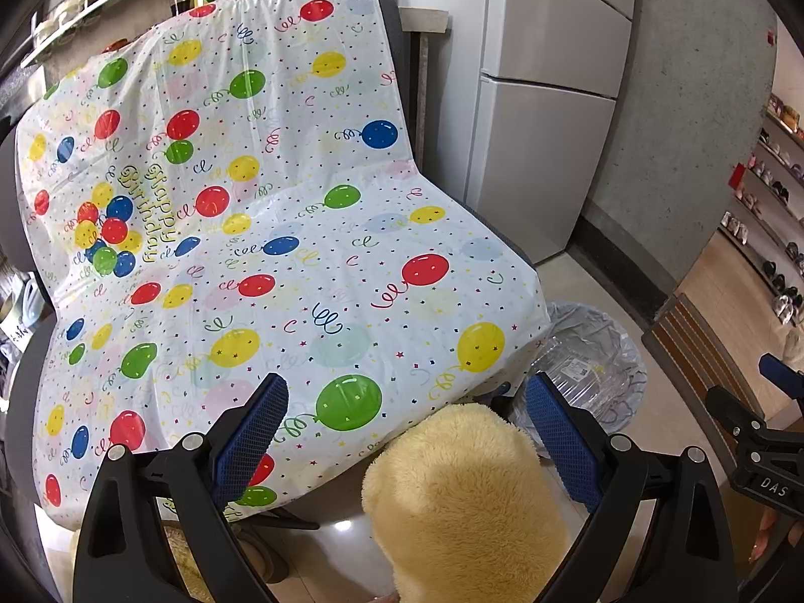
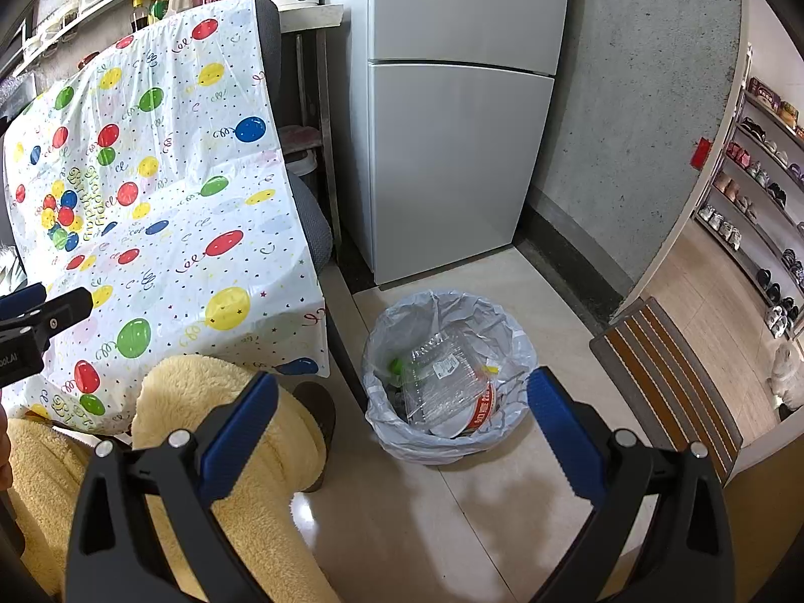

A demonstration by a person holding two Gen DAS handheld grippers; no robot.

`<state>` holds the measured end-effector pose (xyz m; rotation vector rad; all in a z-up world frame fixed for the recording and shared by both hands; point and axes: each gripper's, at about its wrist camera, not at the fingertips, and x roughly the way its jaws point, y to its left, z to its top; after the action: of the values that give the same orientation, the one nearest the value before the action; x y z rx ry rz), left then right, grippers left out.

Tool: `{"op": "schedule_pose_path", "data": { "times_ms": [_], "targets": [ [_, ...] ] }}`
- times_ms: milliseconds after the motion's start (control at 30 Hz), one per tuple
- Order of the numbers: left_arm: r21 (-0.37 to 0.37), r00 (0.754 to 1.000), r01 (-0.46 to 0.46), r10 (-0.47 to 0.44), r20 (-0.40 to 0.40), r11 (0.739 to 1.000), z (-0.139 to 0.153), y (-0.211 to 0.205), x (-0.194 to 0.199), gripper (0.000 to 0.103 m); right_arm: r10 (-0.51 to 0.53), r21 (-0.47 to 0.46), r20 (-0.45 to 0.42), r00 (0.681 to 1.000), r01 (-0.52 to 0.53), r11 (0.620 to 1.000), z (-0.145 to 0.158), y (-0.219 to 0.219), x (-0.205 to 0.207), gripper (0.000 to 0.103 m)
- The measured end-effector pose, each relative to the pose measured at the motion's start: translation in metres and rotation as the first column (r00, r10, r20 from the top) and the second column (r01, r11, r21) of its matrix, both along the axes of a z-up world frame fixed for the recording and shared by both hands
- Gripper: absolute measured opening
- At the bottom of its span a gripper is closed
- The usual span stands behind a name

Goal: Collect trash

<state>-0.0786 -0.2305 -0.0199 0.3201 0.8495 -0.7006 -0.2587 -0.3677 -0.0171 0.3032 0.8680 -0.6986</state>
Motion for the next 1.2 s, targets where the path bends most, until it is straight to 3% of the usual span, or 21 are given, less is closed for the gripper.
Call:
{"op": "schedule_pose_path", "data": {
  "times_ms": [1200],
  "targets": [
    [-0.014, 1.0, -0.003, 0.003, 0.014, 1.0, 0.0063, 0.002, 0.0018, 0.094, 0.005, 0.001, 0.0, 1.0, -0.005, 1.0, -0.0001, -0.0006, 0.0031, 0.097]
  ]
}}
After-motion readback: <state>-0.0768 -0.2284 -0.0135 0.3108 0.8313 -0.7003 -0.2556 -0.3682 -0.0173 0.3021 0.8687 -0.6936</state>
